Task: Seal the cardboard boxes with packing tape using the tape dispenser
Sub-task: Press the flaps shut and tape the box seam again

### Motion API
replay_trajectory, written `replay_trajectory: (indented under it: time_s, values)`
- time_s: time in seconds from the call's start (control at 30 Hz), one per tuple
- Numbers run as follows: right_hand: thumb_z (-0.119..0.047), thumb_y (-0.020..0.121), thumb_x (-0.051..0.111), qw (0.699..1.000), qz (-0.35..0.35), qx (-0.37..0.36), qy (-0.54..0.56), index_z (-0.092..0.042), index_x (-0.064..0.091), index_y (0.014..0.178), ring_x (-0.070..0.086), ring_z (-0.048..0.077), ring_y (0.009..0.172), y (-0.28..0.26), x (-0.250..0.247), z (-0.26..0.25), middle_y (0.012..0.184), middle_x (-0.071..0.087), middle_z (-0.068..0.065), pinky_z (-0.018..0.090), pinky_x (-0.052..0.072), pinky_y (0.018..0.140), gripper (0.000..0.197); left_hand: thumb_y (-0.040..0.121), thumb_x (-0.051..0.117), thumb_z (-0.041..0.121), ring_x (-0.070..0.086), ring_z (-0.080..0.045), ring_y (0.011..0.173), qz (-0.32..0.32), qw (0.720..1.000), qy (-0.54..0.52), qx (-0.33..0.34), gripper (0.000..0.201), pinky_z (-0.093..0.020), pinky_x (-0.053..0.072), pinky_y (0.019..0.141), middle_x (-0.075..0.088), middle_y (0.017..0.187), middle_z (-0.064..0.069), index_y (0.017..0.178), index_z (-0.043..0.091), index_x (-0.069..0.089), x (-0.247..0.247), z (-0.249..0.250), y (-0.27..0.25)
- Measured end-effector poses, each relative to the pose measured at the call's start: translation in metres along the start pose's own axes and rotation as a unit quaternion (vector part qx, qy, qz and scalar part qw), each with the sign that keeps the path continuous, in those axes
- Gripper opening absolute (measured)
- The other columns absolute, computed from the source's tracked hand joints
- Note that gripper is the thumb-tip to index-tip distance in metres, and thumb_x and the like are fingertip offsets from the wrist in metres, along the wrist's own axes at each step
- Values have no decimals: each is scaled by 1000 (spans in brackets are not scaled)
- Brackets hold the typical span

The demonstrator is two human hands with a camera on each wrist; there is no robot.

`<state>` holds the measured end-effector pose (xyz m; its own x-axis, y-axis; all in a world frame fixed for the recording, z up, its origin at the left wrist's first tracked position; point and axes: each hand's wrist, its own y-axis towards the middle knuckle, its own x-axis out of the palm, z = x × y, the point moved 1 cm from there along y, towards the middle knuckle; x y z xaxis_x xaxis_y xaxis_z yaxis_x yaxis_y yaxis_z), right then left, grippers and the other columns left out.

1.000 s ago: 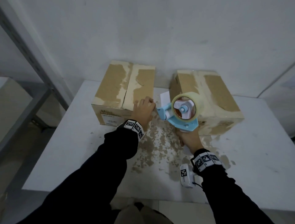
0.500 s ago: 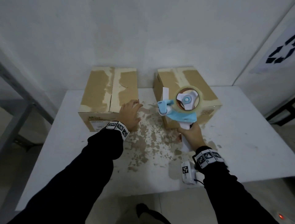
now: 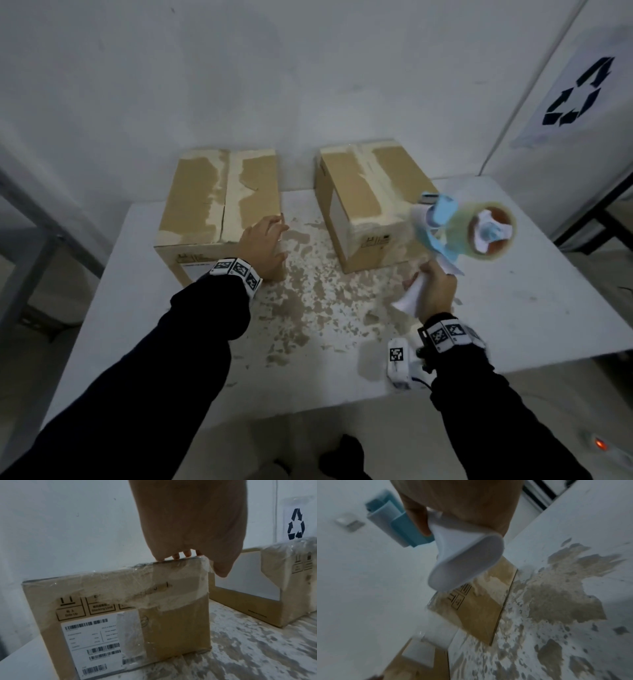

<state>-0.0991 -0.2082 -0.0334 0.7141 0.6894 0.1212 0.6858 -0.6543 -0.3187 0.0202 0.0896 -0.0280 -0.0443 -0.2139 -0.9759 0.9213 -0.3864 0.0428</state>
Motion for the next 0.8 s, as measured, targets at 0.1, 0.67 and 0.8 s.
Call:
replay_trajectory:
  time_s: [0.1,0.67,0.8]
  values:
    - [-21,65,58,990,133,22,36,-4,64,83,64,19,42,27,-15,-12,67,64,3,24,44,40,26,83,63,30,36,-28,131,14,999,16,-32,57,-44,30,110,28,147,-7,135,19,42,2,7,2]
    - [-45,65,82,694,-174,-80,-694,-23,42,114,60,31,105,144,-96,-3,116,58,8,30,41,82,67,91,51,37,5,-25,146,-18,981,41,-189,63,-52,6,116,4,158,-3,145,21,23,12,60,-3]
    - [-43,64,83,690,-173,-58,-700,-21,43,114,60,32,104,143,-94,10,114,60,12,30,42,81,68,93,50,33,12,-24,145,-9,986,-1,-168,59,-51,12,115,9,157,-3,145,21,24,7,55,-11]
